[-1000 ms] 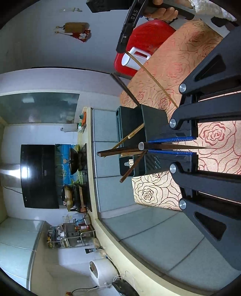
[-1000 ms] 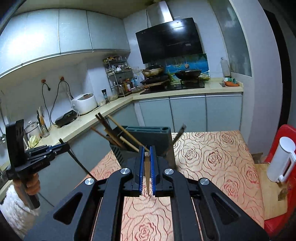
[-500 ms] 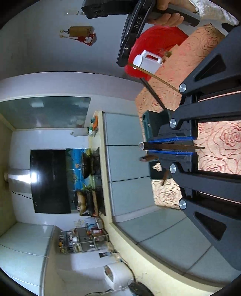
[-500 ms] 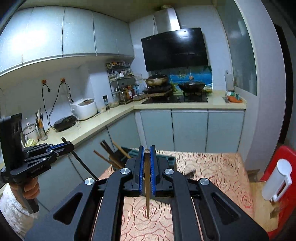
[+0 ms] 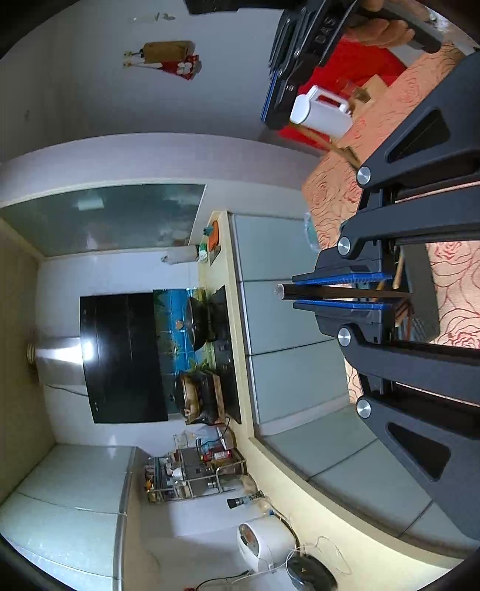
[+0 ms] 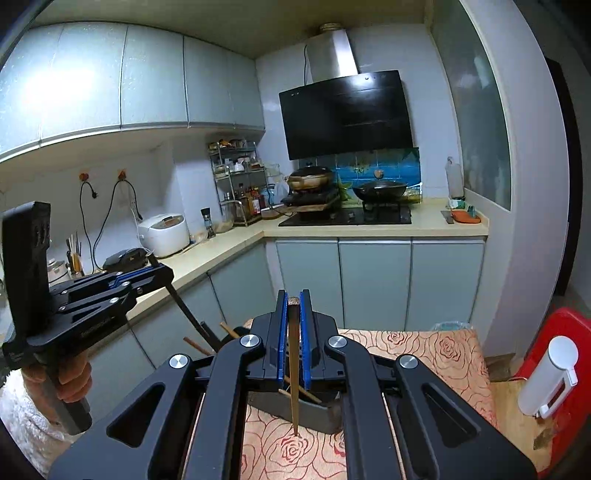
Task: Organize utensils
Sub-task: 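Lower both chopsticks into the black holder and open both tools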
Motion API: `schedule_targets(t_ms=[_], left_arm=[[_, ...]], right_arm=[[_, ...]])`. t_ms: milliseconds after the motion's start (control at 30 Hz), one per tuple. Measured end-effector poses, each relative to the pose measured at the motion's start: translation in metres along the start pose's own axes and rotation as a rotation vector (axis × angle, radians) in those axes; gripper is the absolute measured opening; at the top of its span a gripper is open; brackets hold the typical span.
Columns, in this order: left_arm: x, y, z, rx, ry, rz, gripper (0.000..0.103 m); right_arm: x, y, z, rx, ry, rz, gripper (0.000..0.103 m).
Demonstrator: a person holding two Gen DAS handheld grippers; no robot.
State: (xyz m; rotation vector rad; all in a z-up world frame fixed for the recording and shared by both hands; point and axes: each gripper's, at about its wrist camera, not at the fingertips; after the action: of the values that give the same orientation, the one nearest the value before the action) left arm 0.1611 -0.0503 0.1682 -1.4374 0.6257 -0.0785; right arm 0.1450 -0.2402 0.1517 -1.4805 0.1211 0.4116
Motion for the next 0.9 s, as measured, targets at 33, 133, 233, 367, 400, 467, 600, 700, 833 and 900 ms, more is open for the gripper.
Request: schedule_targets(t_ms=[33,133,233,367,400,467,600,700,833,900], left_arm=[[0.004,-0.002,0.001,-0.007,-0.009,-0.001,0.007],[0.013,-0.006,0.007,-0.028,-0.019,-0.01,0.007],[0.019,-0.009,0.013,-0.054,-0.015,-0.026,0.007],[0.026,-0.012,0.019,-0.074,-0.009,-0.041,0.007],[0.028,-0.012,0.02,-0.08,-0.01,-0.044,0.007],[0.031,-0.014,0.023,-0.086,-0.015,-0.049,0.007],[0.039,-0.014,0.029,-0.113,-0.019,-0.057,0.007],[0.046,-0.009,0.033,-0.131,-0.016,-0.048,0.007],[0.055,0.003,0.035,-0.13,-0.008,-0.027,0.007],[0.059,0.009,0.035,-0.127,-0.008,-0.012,0.007]], right_arm=[[0.0,-0.001,-0.001,0.0,0.002,-0.003,0.007],[0.004,-0.007,-0.003,0.007,0.014,-0.011,0.007],[0.009,-0.014,-0.007,0.016,0.025,-0.013,0.007],[0.018,-0.022,-0.011,0.029,0.036,-0.01,0.007],[0.019,-0.023,-0.011,0.03,0.039,-0.011,0.007],[0.023,-0.027,-0.011,0.034,0.044,-0.014,0.007],[0.033,-0.032,-0.009,0.038,0.051,-0.022,0.007],[0.042,-0.032,-0.008,0.043,0.06,-0.018,0.007],[0.052,-0.035,-0.011,0.072,0.05,-0.006,0.007],[0.053,-0.037,-0.012,0.087,0.04,-0.007,0.007]])
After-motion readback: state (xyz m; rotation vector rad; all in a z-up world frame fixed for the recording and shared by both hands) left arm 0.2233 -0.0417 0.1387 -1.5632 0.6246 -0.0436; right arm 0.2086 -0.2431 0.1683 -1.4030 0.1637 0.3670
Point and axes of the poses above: each gripper's, at about its wrist camera, not at the fingertips, and x roughly the way its jaws point, z to its left, y to its underside, and after that the axes turned 10 degrees about y, right-handed
